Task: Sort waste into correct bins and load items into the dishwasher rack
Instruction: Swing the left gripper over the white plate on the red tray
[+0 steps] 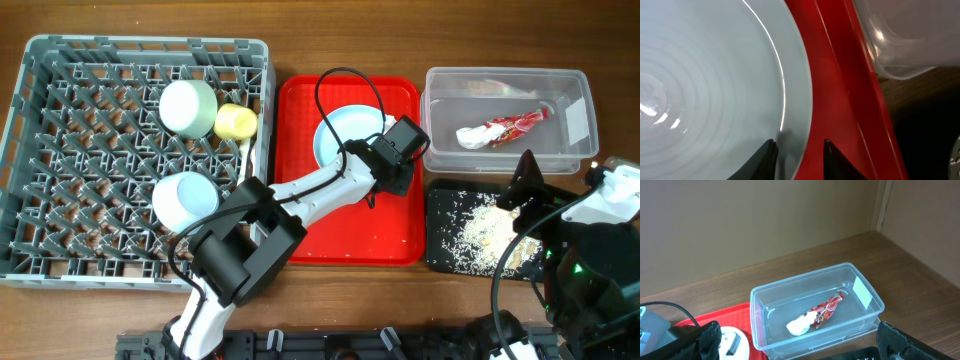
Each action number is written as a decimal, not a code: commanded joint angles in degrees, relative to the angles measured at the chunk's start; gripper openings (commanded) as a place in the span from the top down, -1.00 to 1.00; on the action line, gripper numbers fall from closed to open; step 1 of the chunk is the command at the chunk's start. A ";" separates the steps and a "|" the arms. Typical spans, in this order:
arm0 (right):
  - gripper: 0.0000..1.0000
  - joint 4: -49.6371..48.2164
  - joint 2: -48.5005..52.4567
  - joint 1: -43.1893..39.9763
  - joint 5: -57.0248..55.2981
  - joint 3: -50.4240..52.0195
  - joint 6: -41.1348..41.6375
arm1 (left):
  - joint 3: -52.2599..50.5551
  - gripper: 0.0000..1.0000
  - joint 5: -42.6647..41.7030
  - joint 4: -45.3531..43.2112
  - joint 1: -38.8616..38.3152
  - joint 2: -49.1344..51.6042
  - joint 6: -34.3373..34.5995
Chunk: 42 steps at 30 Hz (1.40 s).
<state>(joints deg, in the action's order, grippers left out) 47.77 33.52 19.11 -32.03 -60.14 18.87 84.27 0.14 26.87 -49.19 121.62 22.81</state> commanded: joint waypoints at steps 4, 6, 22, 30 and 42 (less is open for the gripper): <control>-1.00 -0.11 0.28 -0.13 -0.94 -0.48 0.68 | -0.81 0.40 3.04 0.79 -0.11 1.18 -0.11; -0.99 -0.11 0.28 -0.13 -0.94 -0.48 0.68 | -0.81 0.46 3.21 0.79 -0.09 1.18 -0.11; -0.99 -0.11 0.28 -0.13 -0.94 -0.48 0.68 | -0.79 0.78 3.19 1.14 -0.11 4.17 -0.09; -0.99 -0.09 0.28 -0.13 -0.92 -0.48 0.68 | 1.79 0.92 1.84 9.01 1.25 -0.66 -0.11; -0.99 -0.11 0.28 -0.13 -0.94 -0.48 0.68 | 5.97 0.82 -20.81 29.59 13.27 -36.20 -7.91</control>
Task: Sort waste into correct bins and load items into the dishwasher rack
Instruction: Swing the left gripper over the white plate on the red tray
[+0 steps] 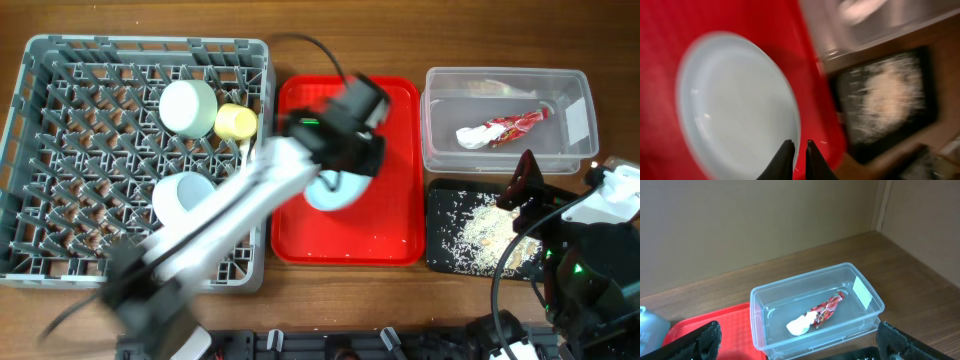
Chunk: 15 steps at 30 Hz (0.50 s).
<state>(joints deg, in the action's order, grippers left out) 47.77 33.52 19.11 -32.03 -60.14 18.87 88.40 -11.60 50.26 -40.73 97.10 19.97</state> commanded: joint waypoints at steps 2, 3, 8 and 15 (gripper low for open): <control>-1.00 -0.09 0.28 -0.13 -0.94 -0.48 0.68 | 1.84 0.88 -8.96 11.41 8.85 -15.41 -7.43; -1.00 -0.09 0.28 -0.13 -0.92 -0.48 0.68 | 1.84 0.90 -8.94 14.34 11.76 -17.18 -8.48; -0.99 -0.11 0.28 -0.13 -0.94 -0.48 0.66 | 1.84 0.92 -11.56 25.59 28.92 -21.73 -14.84; -1.00 -0.09 0.28 -0.13 -0.94 -0.48 0.68 | -0.13 0.74 -17.75 28.63 38.42 -20.11 -19.98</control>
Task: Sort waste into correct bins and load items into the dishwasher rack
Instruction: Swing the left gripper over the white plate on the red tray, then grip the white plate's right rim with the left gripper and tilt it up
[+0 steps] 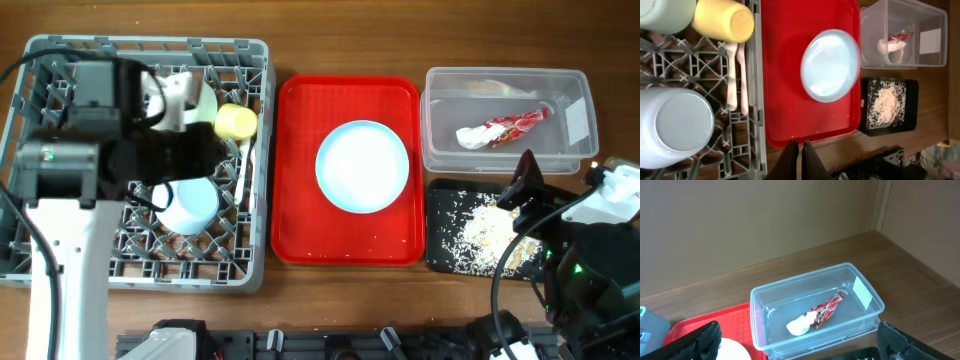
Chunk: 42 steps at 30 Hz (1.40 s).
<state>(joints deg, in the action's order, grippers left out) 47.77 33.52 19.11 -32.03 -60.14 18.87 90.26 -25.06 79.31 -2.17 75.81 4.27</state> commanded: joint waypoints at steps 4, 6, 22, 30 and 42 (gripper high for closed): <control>-0.99 -0.11 0.28 -0.13 -0.92 -0.48 0.68 | -6.19 0.54 -4.28 -3.52 -3.87 2.54 -4.24; -0.99 -0.09 0.28 -0.13 -0.94 -0.48 0.70 | -9.33 0.51 -4.46 -6.93 -6.97 3.21 -3.43; -1.00 -0.11 0.28 -0.13 -0.92 -0.48 0.68 | -23.23 0.17 4.74 -59.58 -34.07 22.36 12.76; -1.00 -0.09 0.28 -0.13 -0.92 -0.48 0.66 | -23.23 0.14 18.78 -65.05 -40.96 38.14 13.16; -0.99 -0.09 0.28 -0.13 -0.94 -0.48 0.68 | -23.06 0.26 30.23 -52.52 -40.96 36.54 12.68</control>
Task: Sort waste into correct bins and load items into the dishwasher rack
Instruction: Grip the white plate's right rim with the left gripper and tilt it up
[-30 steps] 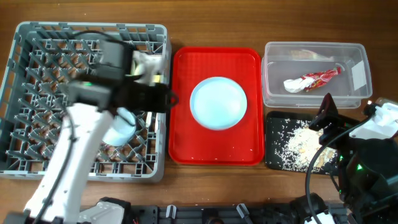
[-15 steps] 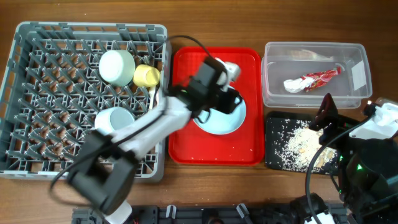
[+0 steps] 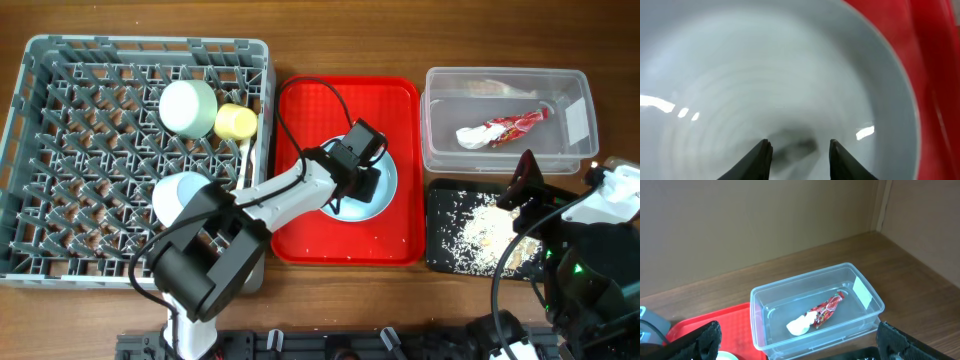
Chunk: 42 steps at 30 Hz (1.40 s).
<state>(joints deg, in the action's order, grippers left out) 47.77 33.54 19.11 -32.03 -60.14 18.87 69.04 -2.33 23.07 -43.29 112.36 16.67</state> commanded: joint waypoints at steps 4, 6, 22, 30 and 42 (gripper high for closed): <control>-0.99 -0.11 0.26 -0.13 -0.92 -0.48 0.66 | -1.73 0.22 17.51 7.15 0.24 -4.90 0.31; -1.00 -0.09 0.26 -0.13 -0.94 -0.48 0.66 | -1.73 0.22 18.84 7.91 0.42 -8.35 0.31; -1.00 -0.11 0.26 -0.13 -0.94 -0.48 0.70 | -1.60 0.43 -14.29 -6.14 -2.78 -14.82 0.24; -0.99 -0.09 0.26 -0.13 -0.92 -0.48 0.66 | -1.60 0.72 -2.93 -6.19 -8.70 -7.30 2.40; -1.00 -0.09 0.26 -0.13 -0.92 -0.48 0.70 | -1.60 0.49 8.37 -7.74 -11.98 -3.56 5.27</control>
<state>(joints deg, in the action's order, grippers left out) 47.77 33.54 19.11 -32.03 -60.14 18.87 67.61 2.50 15.73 -55.07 108.22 20.51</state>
